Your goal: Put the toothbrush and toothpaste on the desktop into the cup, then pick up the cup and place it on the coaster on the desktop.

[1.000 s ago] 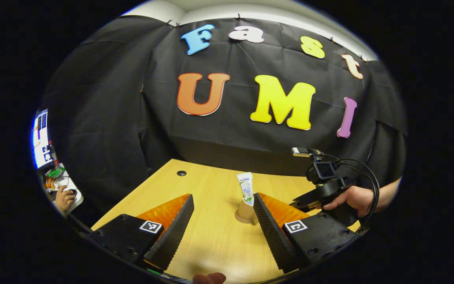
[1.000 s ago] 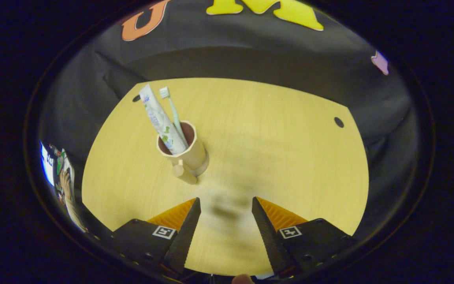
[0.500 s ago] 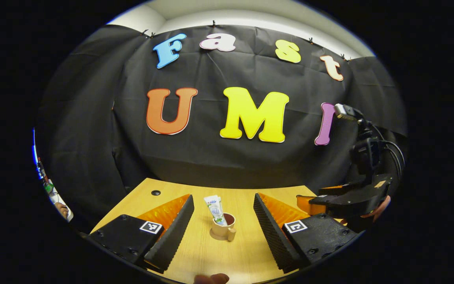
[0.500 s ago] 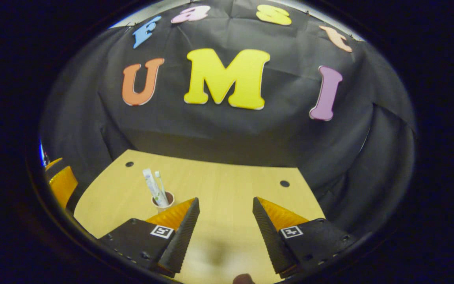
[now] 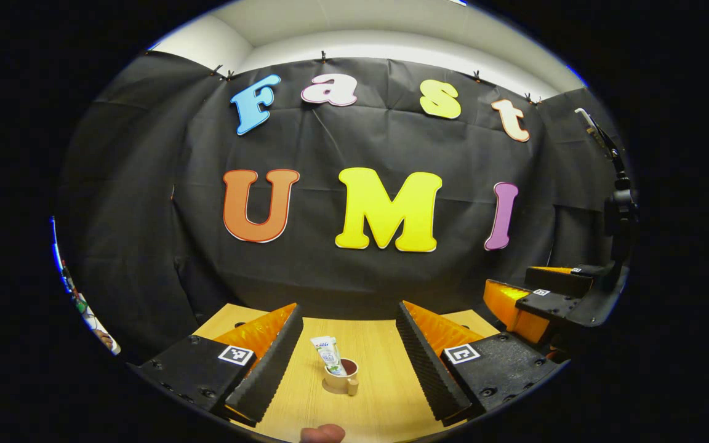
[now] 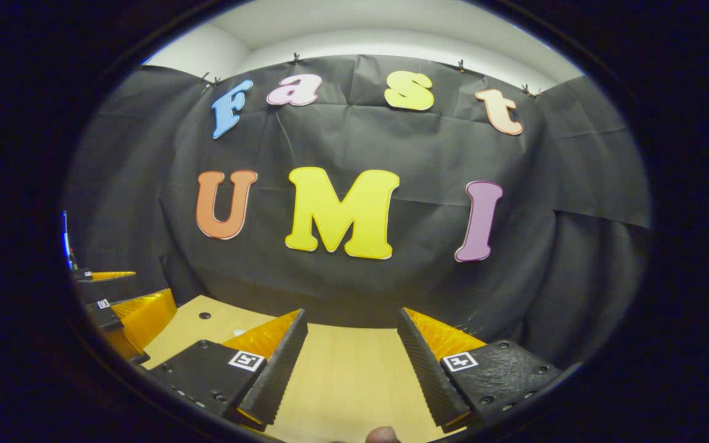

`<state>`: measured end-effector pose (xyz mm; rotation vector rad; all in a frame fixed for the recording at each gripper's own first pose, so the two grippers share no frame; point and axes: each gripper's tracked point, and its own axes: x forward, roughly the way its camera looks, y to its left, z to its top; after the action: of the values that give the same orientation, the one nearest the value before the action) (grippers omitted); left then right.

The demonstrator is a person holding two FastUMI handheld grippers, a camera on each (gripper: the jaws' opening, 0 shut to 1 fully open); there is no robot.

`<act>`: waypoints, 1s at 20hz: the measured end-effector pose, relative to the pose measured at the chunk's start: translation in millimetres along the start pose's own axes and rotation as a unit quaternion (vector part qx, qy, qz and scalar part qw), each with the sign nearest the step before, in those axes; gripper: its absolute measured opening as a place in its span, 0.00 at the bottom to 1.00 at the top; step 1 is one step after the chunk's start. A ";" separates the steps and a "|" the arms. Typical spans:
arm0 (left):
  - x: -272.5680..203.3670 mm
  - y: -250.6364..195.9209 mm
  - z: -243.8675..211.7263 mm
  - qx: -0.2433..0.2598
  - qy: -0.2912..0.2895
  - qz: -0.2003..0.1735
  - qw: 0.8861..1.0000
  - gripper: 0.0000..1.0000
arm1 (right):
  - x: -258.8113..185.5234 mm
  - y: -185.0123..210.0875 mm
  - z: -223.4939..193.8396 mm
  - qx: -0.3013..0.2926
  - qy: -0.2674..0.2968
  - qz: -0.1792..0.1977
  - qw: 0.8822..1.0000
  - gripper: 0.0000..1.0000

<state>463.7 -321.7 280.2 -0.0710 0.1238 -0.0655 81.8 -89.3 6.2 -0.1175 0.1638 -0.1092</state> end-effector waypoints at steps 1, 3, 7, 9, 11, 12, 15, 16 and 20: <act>-1.2 -0.1 1.0 0.004 -0.002 0.002 1.000 0.96 | 0.9 0.3 0.1 0.005 -0.004 0.004 1.000 0.90; -2.6 -1.4 3.1 0.009 -0.004 0.003 1.000 0.96 | -2.3 0.5 1.9 0.013 -0.011 0.006 1.000 0.90; -4.0 -1.2 7.7 0.016 -0.009 0.009 1.000 0.96 | -15.8 2.1 13.5 0.025 -0.035 -0.002 0.999 0.94; -4.3 -0.9 8.0 0.016 -0.010 0.012 1.000 0.96 | -19.9 -3.5 15.1 0.026 -0.042 -0.004 0.999 0.94; -3.2 -2.4 8.4 0.015 -0.010 0.011 1.000 0.96 | -19.5 -2.7 15.3 0.032 -0.043 -0.002 0.999 0.96; -3.1 -1.6 7.9 0.014 -0.010 0.010 1.000 0.96 | -18.6 -2.1 15.6 0.034 -0.043 -0.002 0.998 0.96; -2.1 3.5 3.2 0.008 -0.004 0.014 1.000 0.96 | -18.6 -2.2 18.1 0.032 -0.047 -0.001 0.998 0.95; -1.9 4.8 3.2 0.008 -0.003 0.016 1.000 0.96 | -18.5 -2.4 18.8 0.036 -0.048 -0.002 0.998 0.95; 0.0 7.5 8.7 0.015 -0.009 0.019 1.000 0.96 | -15.1 -3.6 15.4 0.039 -0.044 -0.001 0.998 0.95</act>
<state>465.2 -313.6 288.3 -0.0394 0.1071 -0.0298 69.3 -89.4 24.0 -0.0437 0.0717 -0.1116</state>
